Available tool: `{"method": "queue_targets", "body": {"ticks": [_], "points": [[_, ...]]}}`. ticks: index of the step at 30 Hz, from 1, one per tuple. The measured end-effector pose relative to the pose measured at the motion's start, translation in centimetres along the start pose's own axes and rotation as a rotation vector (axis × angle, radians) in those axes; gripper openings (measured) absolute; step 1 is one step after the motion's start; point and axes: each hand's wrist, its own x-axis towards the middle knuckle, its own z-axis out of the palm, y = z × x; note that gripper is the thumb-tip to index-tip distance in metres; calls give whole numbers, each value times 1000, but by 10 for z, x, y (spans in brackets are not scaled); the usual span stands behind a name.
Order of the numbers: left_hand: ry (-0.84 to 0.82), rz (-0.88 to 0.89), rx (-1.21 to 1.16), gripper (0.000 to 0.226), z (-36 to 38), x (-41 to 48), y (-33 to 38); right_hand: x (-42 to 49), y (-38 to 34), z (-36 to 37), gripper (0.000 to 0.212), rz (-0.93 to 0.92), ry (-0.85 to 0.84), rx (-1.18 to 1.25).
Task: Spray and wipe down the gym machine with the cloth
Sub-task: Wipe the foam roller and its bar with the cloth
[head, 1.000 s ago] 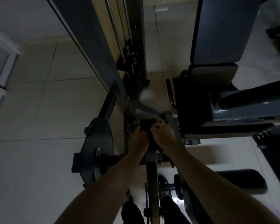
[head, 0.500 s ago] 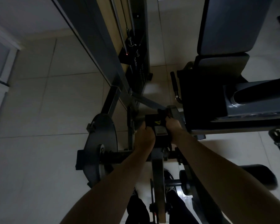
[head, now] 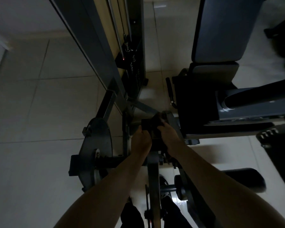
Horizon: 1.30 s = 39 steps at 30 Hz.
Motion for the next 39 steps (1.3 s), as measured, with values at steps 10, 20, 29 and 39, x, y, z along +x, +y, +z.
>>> {"method": "queue_targets", "body": {"ticks": [10,20,29,39], "points": [[-103,-128,-401,44,-13,0,-10,4,-34,9,30,-140,-266,-714],[-108,-146,-651,42,-6,25,-43,92,-46,49,23,-91,-383,-1073],[-109,-83,-687,45,-14,3,-42,52,-39,52,34,-215,-523,-1094],[-202,185,-500,32,-52,-57,-45,-45,-34,44,27,-410,-204,-951]]}}
